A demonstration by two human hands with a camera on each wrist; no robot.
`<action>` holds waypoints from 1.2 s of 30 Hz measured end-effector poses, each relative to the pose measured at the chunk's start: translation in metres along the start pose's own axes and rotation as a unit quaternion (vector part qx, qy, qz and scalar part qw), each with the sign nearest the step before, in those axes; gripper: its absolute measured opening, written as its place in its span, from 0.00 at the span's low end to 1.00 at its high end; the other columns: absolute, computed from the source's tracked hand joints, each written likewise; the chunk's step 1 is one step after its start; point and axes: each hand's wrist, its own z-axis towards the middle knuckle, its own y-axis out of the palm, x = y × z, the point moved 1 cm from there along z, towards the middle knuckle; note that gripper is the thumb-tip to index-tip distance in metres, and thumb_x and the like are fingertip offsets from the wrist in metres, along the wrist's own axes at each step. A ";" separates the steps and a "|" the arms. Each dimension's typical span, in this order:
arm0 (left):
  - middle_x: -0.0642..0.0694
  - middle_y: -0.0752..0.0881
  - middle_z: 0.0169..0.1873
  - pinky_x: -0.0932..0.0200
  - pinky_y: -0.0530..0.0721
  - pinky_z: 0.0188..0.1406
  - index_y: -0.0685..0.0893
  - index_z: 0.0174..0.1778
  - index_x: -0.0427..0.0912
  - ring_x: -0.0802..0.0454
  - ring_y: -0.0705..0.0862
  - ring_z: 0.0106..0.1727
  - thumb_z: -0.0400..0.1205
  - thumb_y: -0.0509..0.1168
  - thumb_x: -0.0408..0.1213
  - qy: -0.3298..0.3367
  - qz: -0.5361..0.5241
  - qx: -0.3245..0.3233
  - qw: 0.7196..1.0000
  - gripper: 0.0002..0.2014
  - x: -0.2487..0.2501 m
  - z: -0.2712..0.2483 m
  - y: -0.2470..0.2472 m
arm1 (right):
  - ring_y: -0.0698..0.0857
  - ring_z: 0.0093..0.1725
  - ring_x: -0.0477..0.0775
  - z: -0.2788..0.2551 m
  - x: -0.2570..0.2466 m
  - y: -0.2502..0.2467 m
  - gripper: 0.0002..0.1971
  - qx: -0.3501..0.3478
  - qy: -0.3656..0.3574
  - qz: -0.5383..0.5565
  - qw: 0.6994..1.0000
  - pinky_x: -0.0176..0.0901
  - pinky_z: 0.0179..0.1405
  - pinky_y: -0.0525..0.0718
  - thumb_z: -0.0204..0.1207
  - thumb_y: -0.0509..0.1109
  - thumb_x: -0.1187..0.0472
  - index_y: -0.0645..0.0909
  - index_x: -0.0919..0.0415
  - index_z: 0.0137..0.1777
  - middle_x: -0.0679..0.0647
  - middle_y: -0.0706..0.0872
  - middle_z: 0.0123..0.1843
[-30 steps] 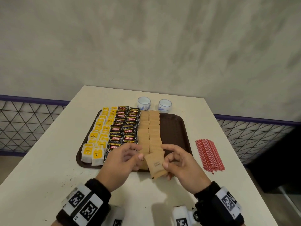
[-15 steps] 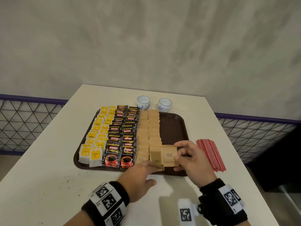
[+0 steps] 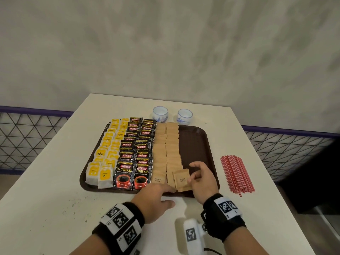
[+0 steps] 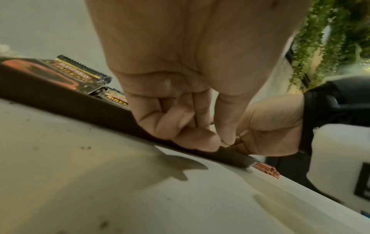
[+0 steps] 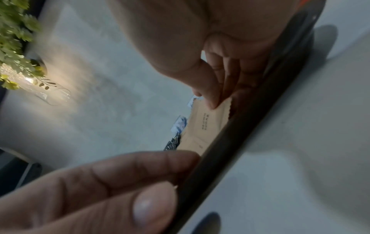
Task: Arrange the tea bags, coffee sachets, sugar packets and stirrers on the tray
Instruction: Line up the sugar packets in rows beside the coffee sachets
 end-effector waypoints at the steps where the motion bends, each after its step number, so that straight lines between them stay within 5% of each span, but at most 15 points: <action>1: 0.59 0.76 0.69 0.56 0.78 0.67 0.78 0.68 0.56 0.52 0.78 0.68 0.80 0.66 0.46 -0.006 -0.021 0.004 1.000 0.19 -0.001 -0.001 -0.001 | 0.81 0.38 0.43 -0.001 0.000 0.002 0.25 -0.001 0.000 0.000 1.000 0.27 0.37 0.73 0.75 0.64 0.78 0.75 0.46 0.60 0.49 0.81 0.35; 6: 0.58 0.80 0.65 0.57 0.78 0.69 0.78 0.66 0.56 0.60 0.77 0.66 0.80 0.66 0.44 0.006 -0.027 0.080 0.996 0.17 -0.005 0.000 -0.008 | 0.80 0.37 0.41 -0.005 -0.001 0.004 0.25 -0.009 -0.007 -0.039 0.999 0.25 0.35 0.73 0.75 0.62 0.77 0.80 0.49 0.64 0.48 0.80 0.34; 9: 0.56 0.77 0.70 0.56 0.77 0.70 0.67 0.75 0.55 0.56 0.76 0.69 0.81 0.64 0.45 0.009 0.031 0.060 0.998 0.26 0.001 0.001 -0.007 | 0.78 0.35 0.38 -0.006 -0.003 0.003 0.19 -0.053 0.000 -0.101 0.993 0.22 0.26 0.73 0.76 0.64 0.73 0.81 0.51 0.60 0.44 0.79 0.34; 12: 0.53 0.76 0.71 0.51 0.78 0.69 0.61 0.77 0.54 0.52 0.77 0.69 0.81 0.63 0.46 -0.003 0.077 0.031 0.997 0.29 0.006 0.002 -0.005 | 0.79 0.35 0.38 -0.005 -0.005 0.005 0.21 -0.075 0.022 -0.112 0.991 0.24 0.27 0.74 0.74 0.70 0.72 0.77 0.53 0.64 0.44 0.79 0.33; 17: 0.55 0.76 0.71 0.52 0.77 0.70 0.65 0.75 0.55 0.53 0.76 0.69 0.81 0.64 0.45 0.000 0.060 0.036 0.998 0.26 0.005 0.004 -0.007 | 0.81 0.39 0.42 0.000 -0.004 0.007 0.33 -0.084 0.042 -0.113 0.989 0.27 0.35 0.76 0.71 0.76 0.70 0.68 0.54 0.74 0.46 0.81 0.37; 24: 0.57 0.78 0.68 0.56 0.76 0.69 0.71 0.71 0.54 0.56 0.77 0.67 0.79 0.67 0.43 0.014 0.020 0.035 0.999 0.24 0.009 0.005 -0.008 | 0.77 0.32 0.36 -0.002 -0.007 0.010 0.21 -0.100 0.038 -0.110 0.988 0.24 0.25 0.70 0.71 0.77 0.66 0.78 0.56 0.63 0.42 0.78 0.32; 36: 0.58 0.70 0.73 0.68 0.64 0.69 0.73 0.71 0.52 0.59 0.70 0.72 0.79 0.68 0.41 0.026 0.006 0.060 0.998 0.24 0.009 0.001 -0.009 | 0.76 0.34 0.34 -0.004 -0.006 0.010 0.24 -0.101 0.019 -0.121 0.987 0.23 0.27 0.71 0.74 0.74 0.65 0.76 0.56 0.70 0.40 0.77 0.33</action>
